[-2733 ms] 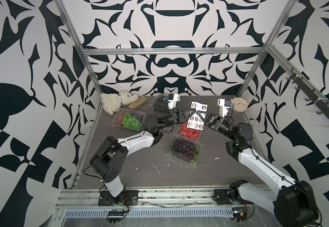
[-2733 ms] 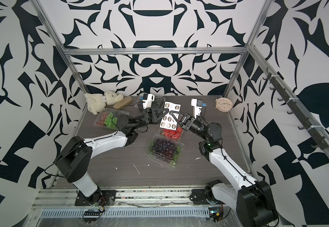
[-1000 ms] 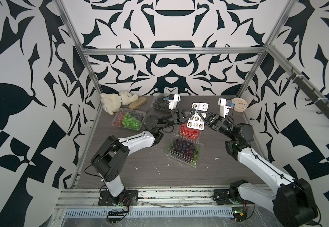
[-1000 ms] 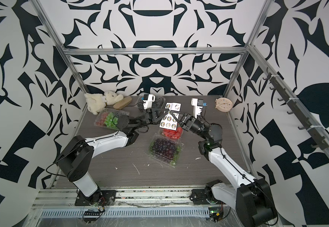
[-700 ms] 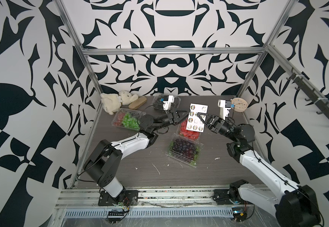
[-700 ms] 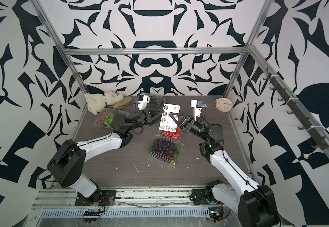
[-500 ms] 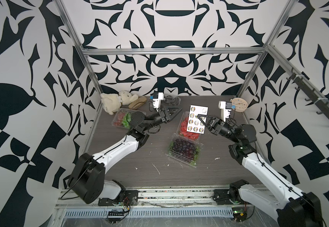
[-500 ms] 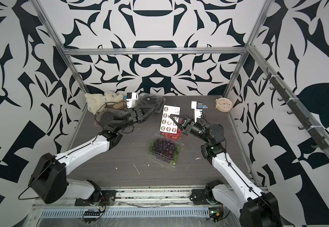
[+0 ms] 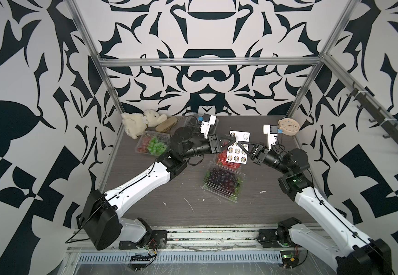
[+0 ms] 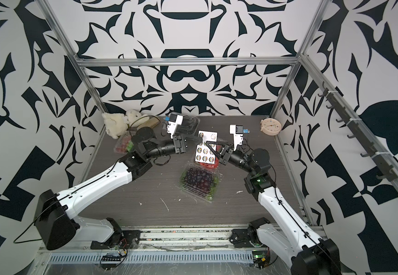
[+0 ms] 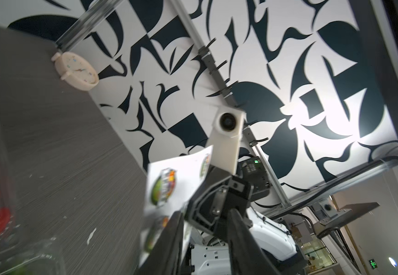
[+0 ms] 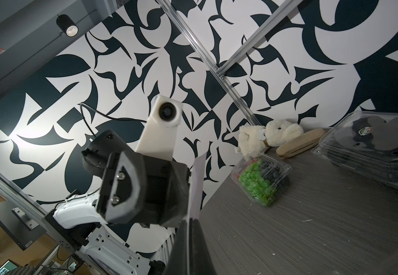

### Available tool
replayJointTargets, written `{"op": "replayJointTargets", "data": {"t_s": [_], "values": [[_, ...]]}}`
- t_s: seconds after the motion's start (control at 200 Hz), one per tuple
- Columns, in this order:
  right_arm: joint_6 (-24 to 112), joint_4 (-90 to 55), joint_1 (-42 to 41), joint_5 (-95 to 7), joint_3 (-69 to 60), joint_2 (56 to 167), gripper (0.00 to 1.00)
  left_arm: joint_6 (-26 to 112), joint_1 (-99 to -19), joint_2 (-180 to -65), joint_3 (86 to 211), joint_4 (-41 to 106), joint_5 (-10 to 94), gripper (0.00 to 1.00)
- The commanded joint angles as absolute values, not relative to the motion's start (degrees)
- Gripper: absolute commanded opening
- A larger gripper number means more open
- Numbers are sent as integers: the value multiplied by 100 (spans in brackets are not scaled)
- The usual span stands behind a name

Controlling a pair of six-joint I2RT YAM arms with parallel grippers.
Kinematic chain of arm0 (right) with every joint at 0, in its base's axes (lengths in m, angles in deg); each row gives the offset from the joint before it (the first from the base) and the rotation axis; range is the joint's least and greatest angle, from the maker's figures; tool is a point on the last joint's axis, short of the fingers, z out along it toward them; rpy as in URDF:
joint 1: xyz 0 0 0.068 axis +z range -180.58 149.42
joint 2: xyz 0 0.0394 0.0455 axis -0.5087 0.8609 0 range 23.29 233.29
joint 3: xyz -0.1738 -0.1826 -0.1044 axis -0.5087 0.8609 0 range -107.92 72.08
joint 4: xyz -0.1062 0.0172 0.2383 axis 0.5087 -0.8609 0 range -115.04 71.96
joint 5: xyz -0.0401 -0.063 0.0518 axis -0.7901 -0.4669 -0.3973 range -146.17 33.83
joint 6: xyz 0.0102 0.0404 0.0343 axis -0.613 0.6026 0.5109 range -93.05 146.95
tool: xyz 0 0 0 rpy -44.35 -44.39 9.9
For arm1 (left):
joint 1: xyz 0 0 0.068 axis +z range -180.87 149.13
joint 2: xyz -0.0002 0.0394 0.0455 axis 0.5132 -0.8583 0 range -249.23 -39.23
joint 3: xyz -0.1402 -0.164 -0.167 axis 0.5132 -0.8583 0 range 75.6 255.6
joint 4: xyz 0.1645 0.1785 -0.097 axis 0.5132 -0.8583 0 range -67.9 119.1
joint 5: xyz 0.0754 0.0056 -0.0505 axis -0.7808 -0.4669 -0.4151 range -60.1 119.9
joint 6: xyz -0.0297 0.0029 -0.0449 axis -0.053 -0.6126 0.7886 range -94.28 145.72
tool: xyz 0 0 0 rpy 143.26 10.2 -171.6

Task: Label fruit boxes
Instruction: Adjust the label sticker.

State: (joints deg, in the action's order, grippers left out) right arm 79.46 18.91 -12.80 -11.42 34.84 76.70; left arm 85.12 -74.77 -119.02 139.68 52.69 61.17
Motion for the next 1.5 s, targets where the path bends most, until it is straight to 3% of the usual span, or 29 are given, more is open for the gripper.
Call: {"op": "replayJointTargets", "data": {"t_s": [0.0, 0.875, 1.495], "values": [[7836, 2089, -1252, -1151, 3240, 7499, 0, 8309, -7504, -11834, 14026, 5140, 6129, 35], [7916, 2195, -1249, -1149, 3252, 7587, 0, 8523, -7596, -12064, 13981, 5722, 6468, 22], [7964, 2301, -1247, -1071, 3261, 7590, 0, 8199, -7605, -11723, 13792, 5323, 5874, 27]]}}
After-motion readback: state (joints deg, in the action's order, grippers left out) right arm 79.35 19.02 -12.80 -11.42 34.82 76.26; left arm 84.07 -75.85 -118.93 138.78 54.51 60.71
